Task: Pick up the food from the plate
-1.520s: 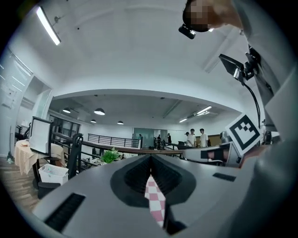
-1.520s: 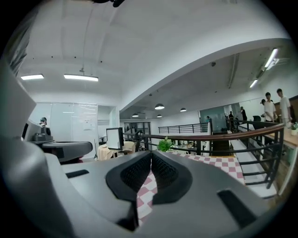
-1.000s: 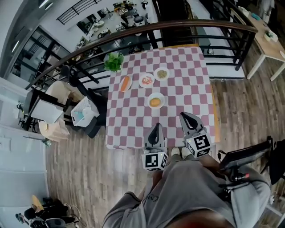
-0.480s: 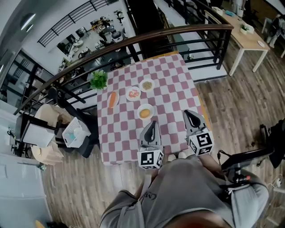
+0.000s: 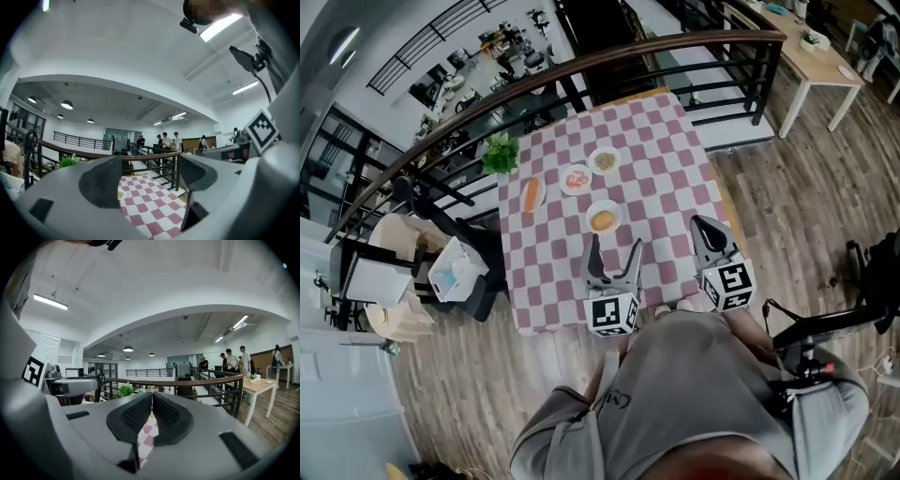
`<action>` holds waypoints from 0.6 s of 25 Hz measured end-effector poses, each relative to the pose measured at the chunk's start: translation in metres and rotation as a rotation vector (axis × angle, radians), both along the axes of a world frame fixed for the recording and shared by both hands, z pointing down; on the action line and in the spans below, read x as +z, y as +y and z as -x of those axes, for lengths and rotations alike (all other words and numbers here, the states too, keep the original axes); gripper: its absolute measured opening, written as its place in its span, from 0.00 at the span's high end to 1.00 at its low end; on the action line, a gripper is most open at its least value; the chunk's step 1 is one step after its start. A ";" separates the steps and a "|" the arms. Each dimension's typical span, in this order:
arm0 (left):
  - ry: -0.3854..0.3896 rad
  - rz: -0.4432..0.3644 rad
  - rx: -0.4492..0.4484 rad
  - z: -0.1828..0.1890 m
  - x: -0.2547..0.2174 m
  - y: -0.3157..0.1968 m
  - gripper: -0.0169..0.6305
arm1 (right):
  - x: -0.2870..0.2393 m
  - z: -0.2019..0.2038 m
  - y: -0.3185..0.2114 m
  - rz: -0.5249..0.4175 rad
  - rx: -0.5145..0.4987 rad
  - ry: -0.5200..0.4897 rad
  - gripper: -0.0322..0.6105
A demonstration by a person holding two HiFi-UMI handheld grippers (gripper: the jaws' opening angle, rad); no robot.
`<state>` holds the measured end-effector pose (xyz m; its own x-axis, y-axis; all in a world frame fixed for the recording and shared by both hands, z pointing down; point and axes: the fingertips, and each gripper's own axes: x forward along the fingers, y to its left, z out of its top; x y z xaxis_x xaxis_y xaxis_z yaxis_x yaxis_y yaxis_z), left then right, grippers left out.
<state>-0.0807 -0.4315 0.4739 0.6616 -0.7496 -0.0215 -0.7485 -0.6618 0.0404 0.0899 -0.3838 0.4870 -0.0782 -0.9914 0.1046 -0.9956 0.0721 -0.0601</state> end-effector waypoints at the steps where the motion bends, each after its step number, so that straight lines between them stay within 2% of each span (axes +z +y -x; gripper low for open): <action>1: -0.016 0.007 -0.005 0.002 0.004 -0.005 0.36 | 0.000 -0.001 -0.002 -0.001 0.003 0.003 0.93; 10: -0.227 0.115 0.018 0.019 0.068 -0.047 0.39 | 0.015 -0.016 0.008 0.048 0.048 0.021 0.93; 13: -0.293 0.147 0.048 0.018 0.090 -0.063 0.46 | 0.017 -0.030 0.012 0.056 0.086 0.020 0.93; 15: -0.352 0.183 0.094 0.016 0.108 -0.072 0.47 | 0.019 -0.036 0.014 0.065 0.101 0.016 0.93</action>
